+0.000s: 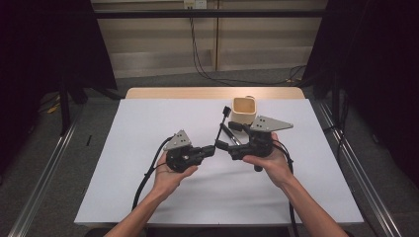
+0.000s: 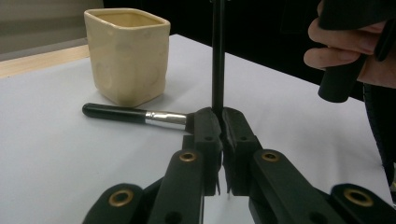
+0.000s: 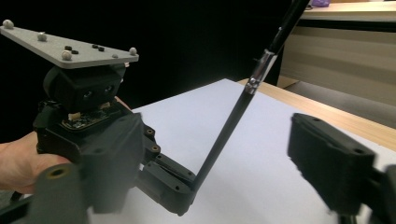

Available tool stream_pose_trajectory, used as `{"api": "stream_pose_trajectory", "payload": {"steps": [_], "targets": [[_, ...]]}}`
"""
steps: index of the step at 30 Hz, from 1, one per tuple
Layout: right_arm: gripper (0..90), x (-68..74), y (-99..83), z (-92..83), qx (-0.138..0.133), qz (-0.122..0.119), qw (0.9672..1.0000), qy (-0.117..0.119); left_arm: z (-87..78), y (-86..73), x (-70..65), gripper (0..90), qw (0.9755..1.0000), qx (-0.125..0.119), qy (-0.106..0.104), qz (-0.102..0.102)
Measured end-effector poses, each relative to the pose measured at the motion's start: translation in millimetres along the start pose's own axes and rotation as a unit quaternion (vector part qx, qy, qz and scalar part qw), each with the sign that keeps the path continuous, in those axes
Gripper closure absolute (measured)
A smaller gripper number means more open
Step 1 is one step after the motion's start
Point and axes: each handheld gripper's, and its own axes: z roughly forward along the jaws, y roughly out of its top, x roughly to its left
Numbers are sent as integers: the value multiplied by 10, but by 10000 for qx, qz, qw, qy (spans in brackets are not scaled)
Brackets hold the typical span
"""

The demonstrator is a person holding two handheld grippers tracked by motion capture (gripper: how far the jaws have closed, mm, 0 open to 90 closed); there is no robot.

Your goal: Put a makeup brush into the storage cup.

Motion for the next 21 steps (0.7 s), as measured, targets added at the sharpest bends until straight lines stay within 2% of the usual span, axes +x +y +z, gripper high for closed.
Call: {"api": "stream_pose_trajectory", "payload": {"steps": [4,6,15,21], "targets": [[276,-20,-23,21,119,-52,9999,-16,45,-12,-32,859,10000,49,-47,48],[345,-44,-37,32,157,-34,9999,49,58,-19,-39,859,9999,77,-69,52],[609,-88,-69,14,112,151,9998,6,87,-35,-39,859,9998,162,-96,88],[777,-112,-94,-4,51,390,9992,3,107,-51,-51,859,9997,203,-107,130]]}}
